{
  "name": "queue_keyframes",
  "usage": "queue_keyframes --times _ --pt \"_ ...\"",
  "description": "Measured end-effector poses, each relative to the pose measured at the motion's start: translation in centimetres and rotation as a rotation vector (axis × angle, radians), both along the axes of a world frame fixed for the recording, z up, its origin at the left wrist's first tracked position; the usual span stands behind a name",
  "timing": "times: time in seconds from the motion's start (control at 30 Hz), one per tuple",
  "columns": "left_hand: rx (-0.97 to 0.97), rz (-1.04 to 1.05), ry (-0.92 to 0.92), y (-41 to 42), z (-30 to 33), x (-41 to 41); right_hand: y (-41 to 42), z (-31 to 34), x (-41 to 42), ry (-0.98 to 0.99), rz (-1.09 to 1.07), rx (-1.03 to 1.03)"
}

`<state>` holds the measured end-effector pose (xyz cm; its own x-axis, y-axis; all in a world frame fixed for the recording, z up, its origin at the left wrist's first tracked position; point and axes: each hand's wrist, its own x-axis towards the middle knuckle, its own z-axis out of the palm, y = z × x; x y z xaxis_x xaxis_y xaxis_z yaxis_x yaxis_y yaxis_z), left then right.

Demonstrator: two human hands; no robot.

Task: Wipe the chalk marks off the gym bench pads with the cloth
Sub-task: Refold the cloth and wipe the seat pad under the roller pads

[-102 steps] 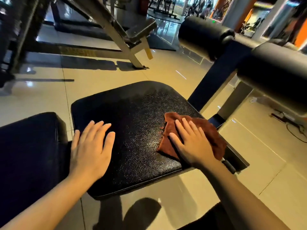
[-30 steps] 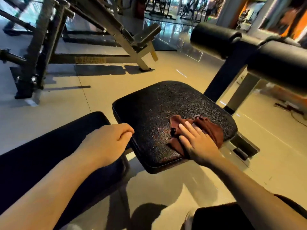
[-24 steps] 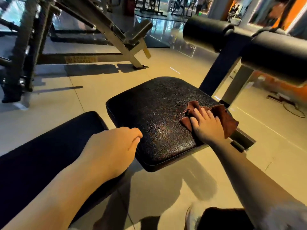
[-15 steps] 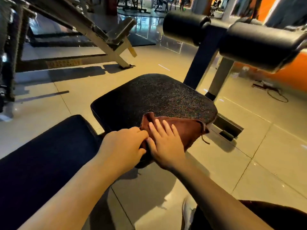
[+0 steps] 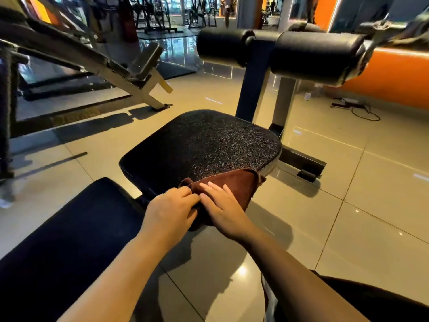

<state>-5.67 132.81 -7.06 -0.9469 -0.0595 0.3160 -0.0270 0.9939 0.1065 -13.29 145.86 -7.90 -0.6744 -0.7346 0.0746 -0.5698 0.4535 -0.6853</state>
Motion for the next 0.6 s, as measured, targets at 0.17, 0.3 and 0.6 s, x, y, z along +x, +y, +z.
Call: queue_keyframes --times 0.17,0.3,0.6 --pt "0.138 -0.074 0.114 2.1 3.2 1.7 1.9 2.0 1.8 -0.385 -0.198 -0.212" --pt "0.432 -0.086 0.068 3.9 5.3 2.7 4.0 3.4 4.7 -0.511 -0.248 -0.283" --pt "0.793 -0.102 -0.115 5.0 8.1 6.7 7.4 8.6 11.5 0.001 -0.264 0.111"
